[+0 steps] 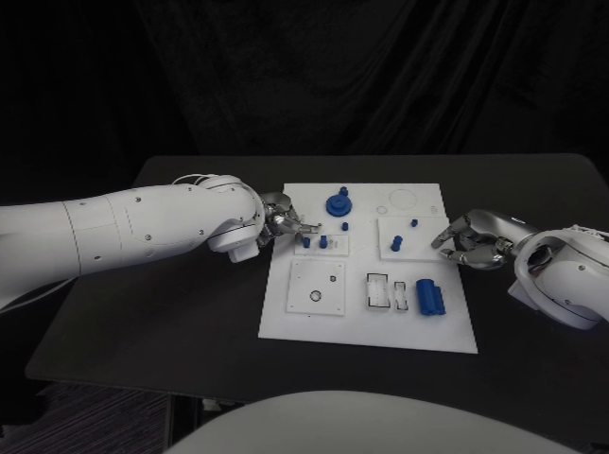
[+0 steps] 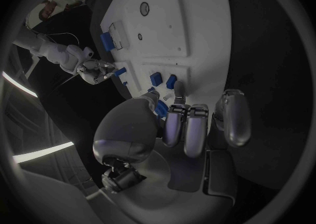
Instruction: Assemble the parts on the task board
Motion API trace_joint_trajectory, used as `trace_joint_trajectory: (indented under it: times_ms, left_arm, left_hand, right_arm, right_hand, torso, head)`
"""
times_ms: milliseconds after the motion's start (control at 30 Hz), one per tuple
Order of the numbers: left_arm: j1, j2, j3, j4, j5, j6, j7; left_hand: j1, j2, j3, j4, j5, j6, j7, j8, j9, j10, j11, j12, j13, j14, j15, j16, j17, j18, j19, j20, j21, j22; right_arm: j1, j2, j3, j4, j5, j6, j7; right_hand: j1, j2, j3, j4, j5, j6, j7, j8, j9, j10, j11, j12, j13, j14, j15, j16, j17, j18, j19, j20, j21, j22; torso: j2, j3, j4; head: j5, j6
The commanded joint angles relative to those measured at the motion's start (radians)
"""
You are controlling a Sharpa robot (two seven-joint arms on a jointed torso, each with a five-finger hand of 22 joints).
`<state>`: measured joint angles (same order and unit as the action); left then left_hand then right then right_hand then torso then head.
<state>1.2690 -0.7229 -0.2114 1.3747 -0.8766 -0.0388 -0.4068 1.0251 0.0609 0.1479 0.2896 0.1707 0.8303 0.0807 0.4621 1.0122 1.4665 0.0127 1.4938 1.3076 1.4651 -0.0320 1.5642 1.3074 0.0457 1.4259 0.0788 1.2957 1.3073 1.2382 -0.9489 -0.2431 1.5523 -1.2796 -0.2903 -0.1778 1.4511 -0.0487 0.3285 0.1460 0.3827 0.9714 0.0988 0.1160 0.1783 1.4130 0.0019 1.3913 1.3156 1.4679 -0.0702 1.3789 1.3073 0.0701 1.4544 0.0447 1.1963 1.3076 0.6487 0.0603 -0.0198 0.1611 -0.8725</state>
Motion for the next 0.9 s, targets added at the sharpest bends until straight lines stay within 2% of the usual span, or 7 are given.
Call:
trace_joint_trajectory:
  times_ms: [33,467,600,700,767,900]
  left_arm:
    - [-0.003,0.000,0.001,0.000,0.004,0.014,0.001]
    - [-0.005,0.000,0.001,-0.003,0.004,-0.001,0.041]
    - [-0.005,-0.004,0.001,0.000,0.004,-0.041,0.073]
    - [-0.005,-0.018,0.001,0.015,-0.045,-0.127,0.142]
    - [-0.005,-0.032,0.001,0.028,-0.116,-0.202,0.193]
    - [-0.005,-0.064,0.001,0.051,-0.244,-0.364,0.314]
  left_hand:
    - [0.008,0.006,-0.006,-0.002,0.008,-0.012,-0.001,0.013,0.021,0.025,0.003,0.004,0.208,0.106,0.000,0.007,0.263,0.018,-0.004,0.001,-0.004,0.180]
    - [0.038,0.019,0.000,-0.004,0.033,-0.013,-0.008,0.045,0.067,0.025,-0.003,0.005,0.209,0.106,-0.003,0.007,0.263,0.018,-0.006,-0.002,-0.007,0.179]
    - [0.050,0.017,0.003,-0.008,0.039,-0.020,-0.008,0.045,0.073,0.024,-0.003,0.005,0.208,0.106,-0.004,0.007,0.263,0.018,-0.007,-0.003,-0.007,0.179]
    - [0.079,0.007,0.008,-0.015,0.044,-0.037,-0.008,0.045,0.084,0.030,-0.003,0.011,0.213,0.106,-0.005,0.007,0.263,0.016,-0.001,-0.004,0.004,0.183]
    - [0.089,-0.011,0.000,-0.008,0.023,-0.061,-0.001,0.045,0.098,0.050,0.000,0.028,0.225,0.106,-0.004,0.007,0.263,0.012,0.012,-0.004,0.025,0.188]
    - [0.088,-0.028,-0.022,-0.001,-0.026,-0.093,0.007,0.045,0.113,0.057,0.006,0.034,0.229,0.106,0.001,0.007,0.263,0.009,0.021,-0.001,0.038,0.191]
  right_arm:
    - [-0.006,-0.002,-0.004,-0.002,-0.003,0.020,-0.020]
    - [-0.006,0.000,-0.004,-0.003,-0.003,0.021,-0.019]
    - [-0.006,-0.002,-0.004,-0.002,-0.003,0.018,-0.019]
    - [-0.006,-0.008,-0.004,0.002,-0.003,0.014,-0.018]
    - [-0.005,-0.014,-0.004,0.006,-0.003,0.008,-0.017]
    - [-0.004,-0.029,-0.004,0.017,-0.003,-0.013,-0.013]
  right_hand:
    - [0.007,-0.006,-0.001,-0.004,0.005,-0.001,0.005,0.004,0.001,-0.002,0.000,-0.001,0.060,0.053,0.007,-0.001,0.088,0.005,-0.009,0.001,-0.003,0.163]
    - [0.007,-0.005,-0.001,-0.004,0.005,-0.001,0.005,0.004,0.001,-0.002,0.000,-0.001,0.060,0.053,0.007,0.000,0.089,0.005,-0.009,0.001,-0.004,0.163]
    - [0.007,-0.005,-0.001,-0.004,0.005,-0.001,0.005,0.004,0.001,-0.002,0.000,-0.001,0.060,0.053,0.007,0.000,0.089,0.005,-0.009,0.001,-0.004,0.163]
    - [0.007,-0.005,-0.001,-0.004,0.005,-0.001,0.005,0.004,0.001,-0.002,0.001,-0.001,0.060,0.053,0.007,0.000,0.089,0.005,-0.009,0.001,-0.003,0.163]
    - [0.007,-0.005,-0.001,-0.003,0.005,-0.001,0.005,0.004,0.001,-0.002,0.001,0.000,0.060,0.053,0.007,0.000,0.089,0.005,-0.009,0.001,-0.002,0.164]
    - [0.007,-0.005,-0.001,-0.003,0.005,0.000,0.005,0.004,0.001,-0.001,0.001,0.000,0.061,0.054,0.007,0.001,0.090,0.005,-0.009,0.001,-0.002,0.164]
  torso:
    - [0.000,-0.0002,0.0002]
    - [0.000,-0.0003,0.0002]
    - [0.000,-0.0005,0.0001]
    - [0.000,-0.0007,0.0001]
    - [0.000,-0.0006,0.0000]
    - [0.000,-0.0007,0.0001]
  head:
    - [0.001,0.000]
    - [0.000,0.000]
    - [0.000,0.000]
    - [-0.002,0.000]
    - [-0.005,0.000]
    - [-0.009,0.000]
